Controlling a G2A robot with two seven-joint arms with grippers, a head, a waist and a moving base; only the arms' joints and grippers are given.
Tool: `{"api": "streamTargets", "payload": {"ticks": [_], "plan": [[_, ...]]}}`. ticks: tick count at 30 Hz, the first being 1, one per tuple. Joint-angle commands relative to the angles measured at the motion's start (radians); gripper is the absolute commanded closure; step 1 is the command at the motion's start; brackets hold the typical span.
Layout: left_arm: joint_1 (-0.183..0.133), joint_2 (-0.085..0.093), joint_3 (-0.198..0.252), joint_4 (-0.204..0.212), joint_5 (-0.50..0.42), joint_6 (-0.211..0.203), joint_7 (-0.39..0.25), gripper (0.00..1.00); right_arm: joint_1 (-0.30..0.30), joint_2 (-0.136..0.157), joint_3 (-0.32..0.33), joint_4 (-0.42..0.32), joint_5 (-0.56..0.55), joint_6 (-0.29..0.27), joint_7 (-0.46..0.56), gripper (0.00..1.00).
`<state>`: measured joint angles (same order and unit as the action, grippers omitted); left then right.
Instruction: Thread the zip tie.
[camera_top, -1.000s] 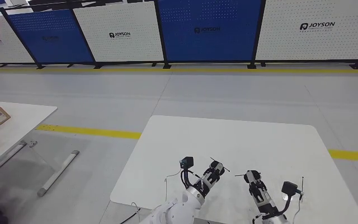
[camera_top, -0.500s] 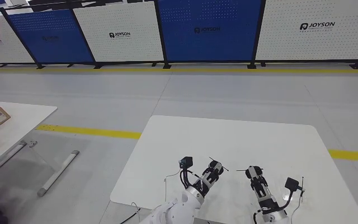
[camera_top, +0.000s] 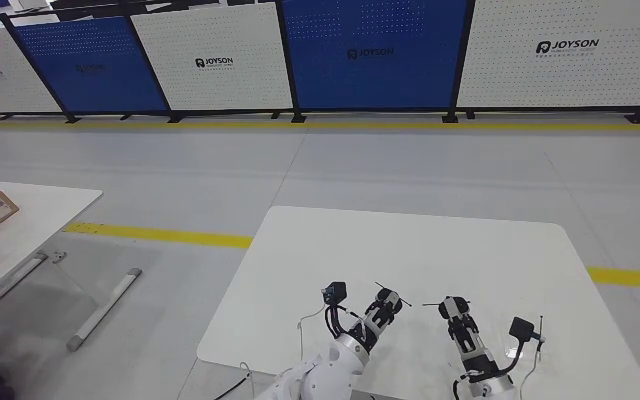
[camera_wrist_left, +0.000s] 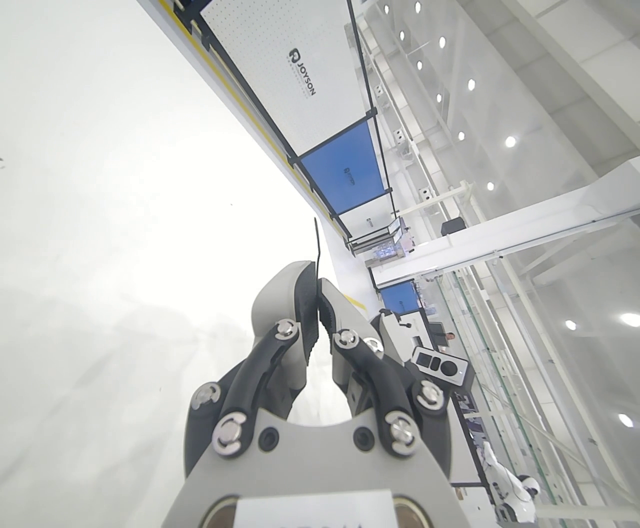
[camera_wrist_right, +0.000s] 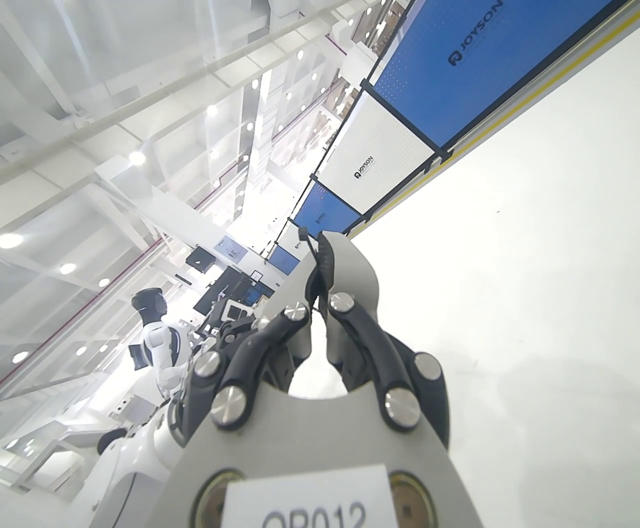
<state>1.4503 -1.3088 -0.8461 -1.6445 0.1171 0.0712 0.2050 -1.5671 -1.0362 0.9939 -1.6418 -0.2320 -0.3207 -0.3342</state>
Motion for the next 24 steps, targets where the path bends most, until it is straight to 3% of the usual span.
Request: {"api": "streamTargets", "payload": {"ticks": [1, 7, 14, 20, 24], "plan": [[0.0, 0.0, -0.001, -0.002, -0.001, -0.003, -0.001, 1.0, 0.0, 0.0, 0.0, 0.0, 0.0, 0.0, 0.0, 1.0], [0.023, -0.003, -0.001, -0.022, 0.055, -0.02, 0.073, 1.0, 0.0, 0.0, 0.0, 0.0, 0.0, 0.0, 0.0, 1.0], [0.023, -0.003, -0.001, -0.022, 0.055, -0.02, 0.073, 1.0, 0.0, -0.001, 0.001, -0.001, 0.001, 0.003, 0.005, 1.0], [0.023, -0.003, -0.001, -0.022, 0.055, -0.02, 0.073, 1.0, 0.014, -0.013, -0.005, -0.003, 0.013, 0.016, 0.077, 1.0], [0.023, -0.003, -0.001, -0.022, 0.055, -0.02, 0.073, 1.0, 0.016, -0.02, 0.003, 0.005, 0.027, -0.005, 0.083, 1.0]]}}
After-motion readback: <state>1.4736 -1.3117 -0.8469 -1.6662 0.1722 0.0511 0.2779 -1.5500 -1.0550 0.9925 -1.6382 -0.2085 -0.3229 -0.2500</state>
